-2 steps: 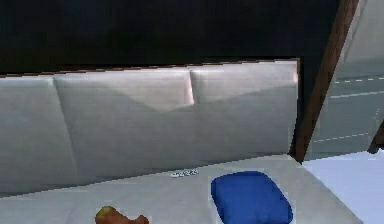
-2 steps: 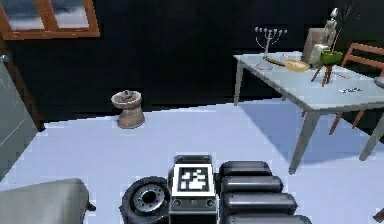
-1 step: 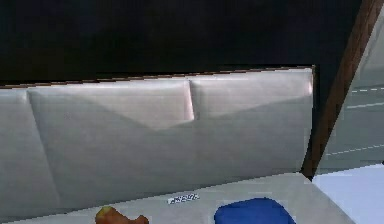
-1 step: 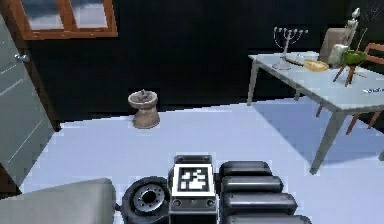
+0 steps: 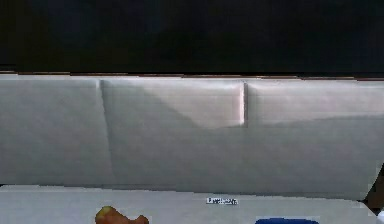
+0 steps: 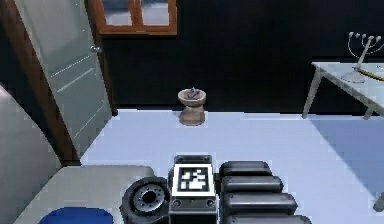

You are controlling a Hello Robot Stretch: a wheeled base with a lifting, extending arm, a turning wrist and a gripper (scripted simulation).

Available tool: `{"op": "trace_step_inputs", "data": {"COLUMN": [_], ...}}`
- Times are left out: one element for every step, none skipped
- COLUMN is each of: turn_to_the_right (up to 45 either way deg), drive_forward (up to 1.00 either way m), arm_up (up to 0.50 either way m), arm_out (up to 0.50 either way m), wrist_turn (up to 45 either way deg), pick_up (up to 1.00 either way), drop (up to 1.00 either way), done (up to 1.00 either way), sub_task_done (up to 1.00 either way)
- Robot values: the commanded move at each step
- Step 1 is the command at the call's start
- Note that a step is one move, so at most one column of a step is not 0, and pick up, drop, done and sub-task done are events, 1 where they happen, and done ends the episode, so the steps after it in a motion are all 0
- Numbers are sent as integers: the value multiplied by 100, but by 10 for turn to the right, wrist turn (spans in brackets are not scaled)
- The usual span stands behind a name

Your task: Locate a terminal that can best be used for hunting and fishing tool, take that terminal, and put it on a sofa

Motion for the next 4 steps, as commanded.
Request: {"op": "trace_step_inputs", "data": {"turn_to_the_right": [120,-450,-450,-60], "drive_forward": [0,0,0,0], "arm_up": [0,0,0,0], "arm_out": [0,0,0,0], "wrist_turn": [0,0,0,0], "pick_up": [0,0,0,0], "drop": [0,0,0,0], "done": [0,0,0,0], "sub_task_done": [0,0,0,0]}}
